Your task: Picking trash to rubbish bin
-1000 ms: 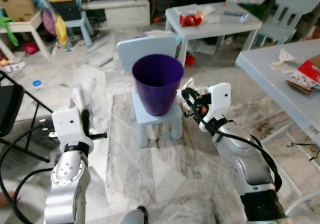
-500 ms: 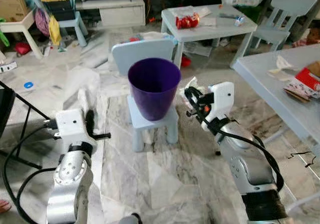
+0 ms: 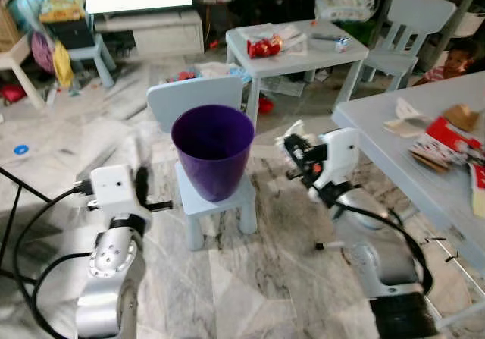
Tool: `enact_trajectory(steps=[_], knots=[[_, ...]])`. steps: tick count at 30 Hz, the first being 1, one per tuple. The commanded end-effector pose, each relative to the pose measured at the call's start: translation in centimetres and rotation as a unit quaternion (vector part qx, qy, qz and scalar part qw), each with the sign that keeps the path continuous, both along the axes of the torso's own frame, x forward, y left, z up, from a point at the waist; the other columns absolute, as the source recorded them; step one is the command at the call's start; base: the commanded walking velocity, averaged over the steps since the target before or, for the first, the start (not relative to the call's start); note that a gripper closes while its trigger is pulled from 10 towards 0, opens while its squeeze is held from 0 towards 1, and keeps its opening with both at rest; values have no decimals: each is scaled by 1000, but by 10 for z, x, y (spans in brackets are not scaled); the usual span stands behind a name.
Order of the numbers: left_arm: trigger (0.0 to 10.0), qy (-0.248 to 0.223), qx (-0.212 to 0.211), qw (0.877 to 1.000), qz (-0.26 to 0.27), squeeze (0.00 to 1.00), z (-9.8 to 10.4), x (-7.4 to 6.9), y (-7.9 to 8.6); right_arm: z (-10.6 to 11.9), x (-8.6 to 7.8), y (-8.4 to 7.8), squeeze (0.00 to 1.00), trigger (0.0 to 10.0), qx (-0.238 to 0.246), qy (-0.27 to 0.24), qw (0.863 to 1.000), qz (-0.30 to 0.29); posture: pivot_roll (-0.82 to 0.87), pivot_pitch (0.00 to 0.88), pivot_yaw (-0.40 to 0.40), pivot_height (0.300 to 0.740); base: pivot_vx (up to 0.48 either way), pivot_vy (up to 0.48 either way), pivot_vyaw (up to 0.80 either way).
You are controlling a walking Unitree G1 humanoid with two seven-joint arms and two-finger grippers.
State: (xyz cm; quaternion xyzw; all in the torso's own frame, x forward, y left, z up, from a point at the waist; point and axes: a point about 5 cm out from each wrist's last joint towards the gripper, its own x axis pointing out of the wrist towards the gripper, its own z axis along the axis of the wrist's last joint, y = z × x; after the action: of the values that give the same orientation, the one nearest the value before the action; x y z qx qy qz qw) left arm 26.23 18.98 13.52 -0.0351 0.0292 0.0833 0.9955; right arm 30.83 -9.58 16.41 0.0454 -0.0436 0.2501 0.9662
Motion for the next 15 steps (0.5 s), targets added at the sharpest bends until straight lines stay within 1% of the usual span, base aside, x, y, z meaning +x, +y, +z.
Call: enact_trajectory(steps=[1,14,15], knots=[[0,1,-3,1000,-6,0,0,1,-4,5,0,-7,0,0,-7,-12,1000,-8,88,84,-50,740,364,0,0],[0,2,-5,1000,-7,0,-1,1,-5,4,-2,-5,0,0,-13,-12,1000,-1,86,86,-51,740,362,0,0],[0,2,-5,1000,-7,0,-1,1,-5,4,-2,-5,0,0,-14,-12,1000,1,86,86,-51,740,360,0,400]])
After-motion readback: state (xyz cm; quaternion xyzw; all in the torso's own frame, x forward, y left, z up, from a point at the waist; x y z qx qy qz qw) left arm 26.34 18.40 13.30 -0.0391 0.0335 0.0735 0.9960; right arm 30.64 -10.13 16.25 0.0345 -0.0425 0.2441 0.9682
